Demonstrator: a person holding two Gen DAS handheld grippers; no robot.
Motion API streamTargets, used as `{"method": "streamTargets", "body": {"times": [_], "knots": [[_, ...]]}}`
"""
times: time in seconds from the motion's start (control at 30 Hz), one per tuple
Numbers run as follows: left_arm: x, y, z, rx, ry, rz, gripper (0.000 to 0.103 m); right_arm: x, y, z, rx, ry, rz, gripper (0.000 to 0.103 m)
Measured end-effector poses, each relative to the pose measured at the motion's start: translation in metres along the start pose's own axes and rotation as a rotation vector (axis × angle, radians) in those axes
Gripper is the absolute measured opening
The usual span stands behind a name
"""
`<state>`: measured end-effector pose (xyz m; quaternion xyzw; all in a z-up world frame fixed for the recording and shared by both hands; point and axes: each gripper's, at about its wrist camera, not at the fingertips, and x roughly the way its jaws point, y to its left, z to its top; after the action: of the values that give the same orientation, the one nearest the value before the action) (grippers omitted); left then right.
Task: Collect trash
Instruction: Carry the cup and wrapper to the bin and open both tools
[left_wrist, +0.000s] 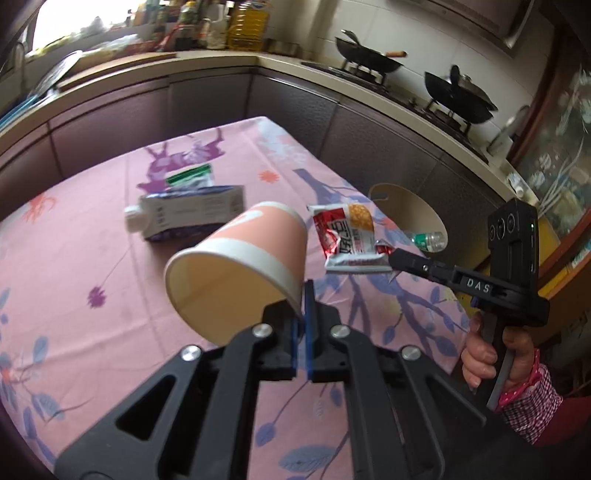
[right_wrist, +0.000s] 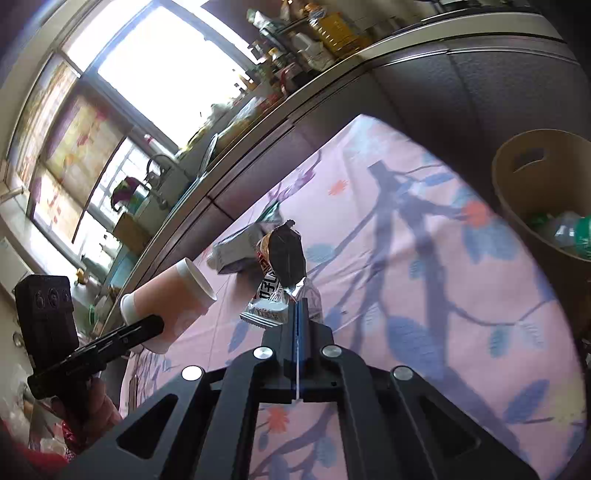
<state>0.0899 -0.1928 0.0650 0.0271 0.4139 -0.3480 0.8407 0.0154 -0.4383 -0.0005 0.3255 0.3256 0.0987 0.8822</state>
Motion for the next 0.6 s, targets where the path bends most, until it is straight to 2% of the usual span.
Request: {"method": "streamTargets", "body": {"times": [0.1,0.37,0.47,0.6], "knots": [[0.032,-0.04,0.025,0.078,0.029,-0.059,0.002,-0.028,-0.035,0.014,0.045,-0.074,-0.054,0.0],[0.111,-0.138,0.085,0.236,0.084,-0.151,0.002,-0.094,-0.117,0.05,0.146,-0.246,-0.181,0.0],[0.141,-0.167,0.1,0.286,0.097,-0.179,0.002,-0.106,-0.144,0.057,0.17,-0.278,-0.228,0.0],[0.182,-0.195,0.112,0.336,0.124,-0.178,0.003,-0.103,-0.175,0.067,0.204,-0.271,-0.273,0.0]]}}
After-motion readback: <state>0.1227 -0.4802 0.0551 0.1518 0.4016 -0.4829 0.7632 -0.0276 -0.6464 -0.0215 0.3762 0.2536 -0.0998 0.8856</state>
